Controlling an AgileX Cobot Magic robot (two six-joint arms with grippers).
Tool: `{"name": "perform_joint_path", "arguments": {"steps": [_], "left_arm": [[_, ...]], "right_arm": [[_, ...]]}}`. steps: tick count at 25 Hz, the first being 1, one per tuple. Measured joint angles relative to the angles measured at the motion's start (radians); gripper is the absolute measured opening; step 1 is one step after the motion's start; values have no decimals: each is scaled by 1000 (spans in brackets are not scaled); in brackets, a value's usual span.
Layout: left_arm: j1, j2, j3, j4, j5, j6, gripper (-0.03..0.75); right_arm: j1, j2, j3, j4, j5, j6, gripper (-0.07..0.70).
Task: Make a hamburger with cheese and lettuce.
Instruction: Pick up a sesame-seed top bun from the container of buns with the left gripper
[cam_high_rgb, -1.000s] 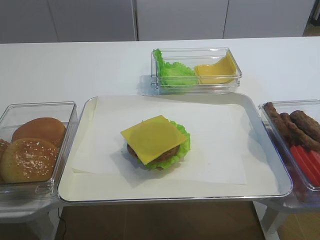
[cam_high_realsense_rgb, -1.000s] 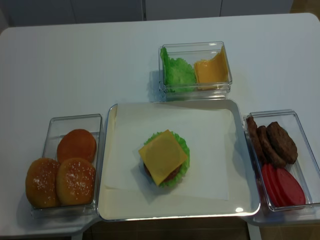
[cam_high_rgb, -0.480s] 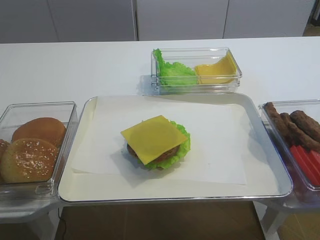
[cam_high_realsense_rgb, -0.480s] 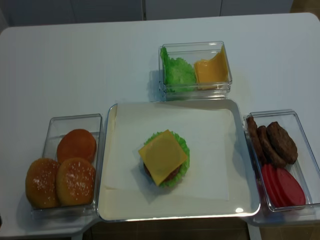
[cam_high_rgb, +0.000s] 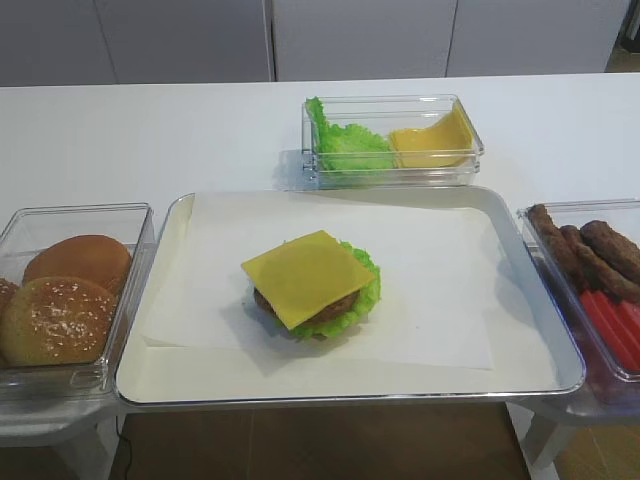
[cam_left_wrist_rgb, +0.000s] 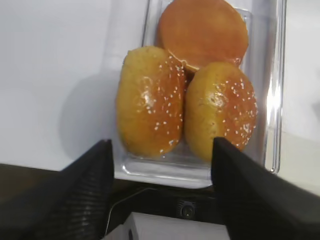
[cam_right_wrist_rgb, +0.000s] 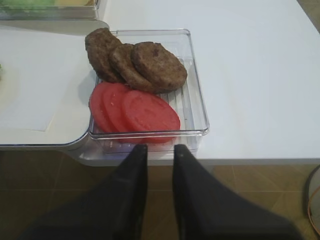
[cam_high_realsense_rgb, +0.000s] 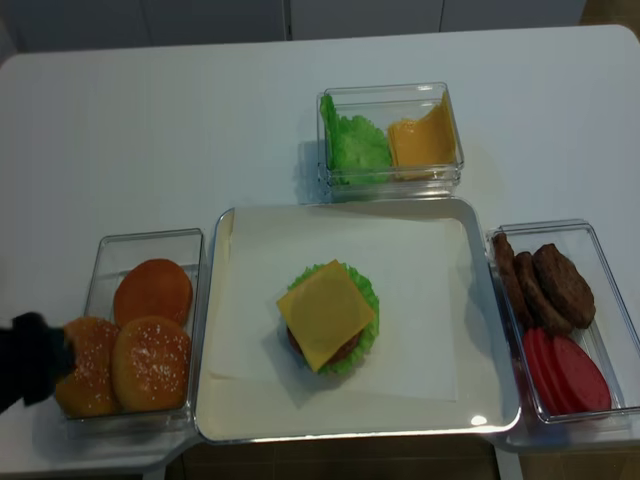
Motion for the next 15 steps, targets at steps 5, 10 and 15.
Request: {"name": "perform_joint_path", "arguments": {"steps": [5,10,15], "left_arm": [[0,144,-41,-72,-33,13,456],[0,213,-115,-64,-23,16,456],[58,259,-209,-25,52,108,456]], "right_arm": [[0,0,0,0,0,0,135],[0,0,0,0,0,0,135],[0,0,0,0,0,0,135]]}}
